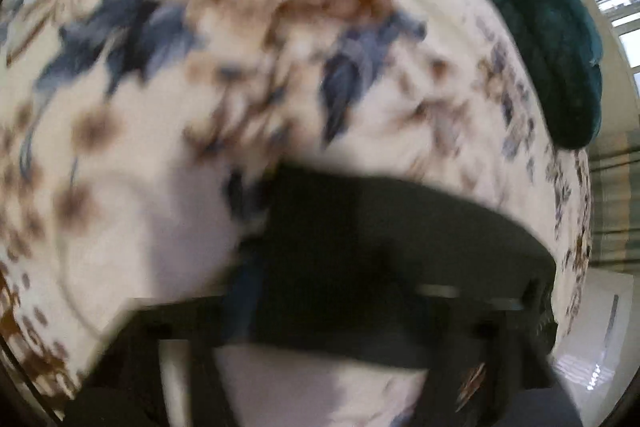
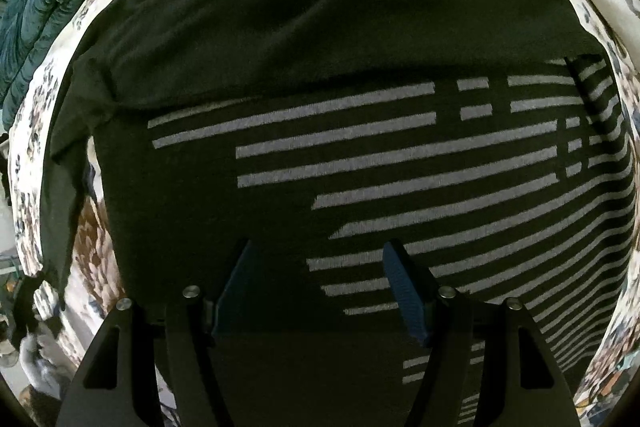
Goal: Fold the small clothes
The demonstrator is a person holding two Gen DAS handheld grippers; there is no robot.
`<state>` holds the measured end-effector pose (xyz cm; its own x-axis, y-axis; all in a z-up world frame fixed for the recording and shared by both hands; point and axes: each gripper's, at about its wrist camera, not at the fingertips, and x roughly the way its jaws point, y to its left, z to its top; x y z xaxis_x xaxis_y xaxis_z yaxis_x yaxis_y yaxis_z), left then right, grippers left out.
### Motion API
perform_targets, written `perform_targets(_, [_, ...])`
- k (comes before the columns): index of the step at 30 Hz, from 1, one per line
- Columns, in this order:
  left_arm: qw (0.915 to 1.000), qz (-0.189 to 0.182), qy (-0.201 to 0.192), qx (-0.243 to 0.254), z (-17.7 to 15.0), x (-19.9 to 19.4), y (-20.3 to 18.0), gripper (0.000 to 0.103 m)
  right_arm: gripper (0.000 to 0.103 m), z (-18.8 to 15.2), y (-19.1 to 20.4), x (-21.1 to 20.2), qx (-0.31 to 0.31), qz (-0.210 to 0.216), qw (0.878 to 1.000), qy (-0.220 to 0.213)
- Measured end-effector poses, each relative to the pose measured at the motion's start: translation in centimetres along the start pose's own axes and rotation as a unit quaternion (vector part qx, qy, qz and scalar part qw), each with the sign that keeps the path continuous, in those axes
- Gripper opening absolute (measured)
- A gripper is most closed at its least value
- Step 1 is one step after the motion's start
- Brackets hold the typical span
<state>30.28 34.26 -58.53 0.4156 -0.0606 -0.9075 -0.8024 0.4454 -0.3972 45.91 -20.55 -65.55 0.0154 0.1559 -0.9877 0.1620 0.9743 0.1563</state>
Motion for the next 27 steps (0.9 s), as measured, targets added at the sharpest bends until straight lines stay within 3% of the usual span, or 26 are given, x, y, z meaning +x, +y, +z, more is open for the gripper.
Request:
perform_targets(3, [0.9991, 0.000, -0.022, 0.036, 0.4, -0.9, -3.3, 0.006, 0.069, -0.2, 1.2, -0.4, 0.005, 0.002, 1.000, -0.004])
perform_targets(6, [0.9914, 0.005, -0.045, 0.123, -0.5, -2.5, -8.9, 0.006, 0.069, -0.3, -0.3, -1.5, 0.017, 0.006, 1.000, -0.014])
perform_targets(8, [0.9827, -0.006, -0.056, 0.176, -2.1, -3.9, -13.8, 0.006, 0.069, -0.2, -1.9, -2.6, 0.028, 0.010, 0.999, -0.021])
perform_targets(12, [0.9613, -0.068, -0.045, 0.263, -7.5, -5.8, -24.5, 0.006, 0.069, 0.4, -5.0, -4.5, 0.048, 0.017, 0.998, -0.033])
perform_targets(15, [0.9374, -0.130, -0.016, 0.322, -13.9, -6.2, -33.3, 0.006, 0.069, 2.0, -7.3, -6.1, 0.063, 0.018, 0.997, -0.049])
perform_targets(16, [0.9246, -0.159, 0.004, 0.346, -17.2, -6.2, -36.8, 0.006, 0.069, 2.9, -8.2, -6.8, 0.068, 0.017, 0.996, -0.056])
perform_targets(18, [0.9067, -0.186, 0.030, 0.377, -21.9, -6.1, -41.1, 0.006, 0.069, 4.1, -9.4, -7.7, 0.079, 0.013, 0.995, -0.067])
perform_targets(20, [0.8825, -0.214, 0.065, 0.414, -27.3, -5.8, -45.4, 0.006, 0.068, 4.4, -12.0, -8.8, 0.093, 0.006, 0.993, -0.075])
perform_targets(23, [0.8555, -0.224, 0.096, 0.457, -33.2, -5.5, -49.0, 0.011, 0.069, 4.5, -16.0, -10.0, 0.111, -0.005, 0.991, -0.079])
perform_targets(25, [0.8427, -0.221, 0.103, 0.480, -35.3, -5.4, -49.9, 0.022, 0.069, 4.3, -18.0, -10.5, 0.122, -0.006, 0.989, -0.081])
perform_targets(27, [0.8368, -0.227, 0.083, 0.491, -35.3, -6.0, -49.1, 0.046, 0.069, 4.9, -19.0, -10.7, 0.133, 0.000, 0.988, -0.082])
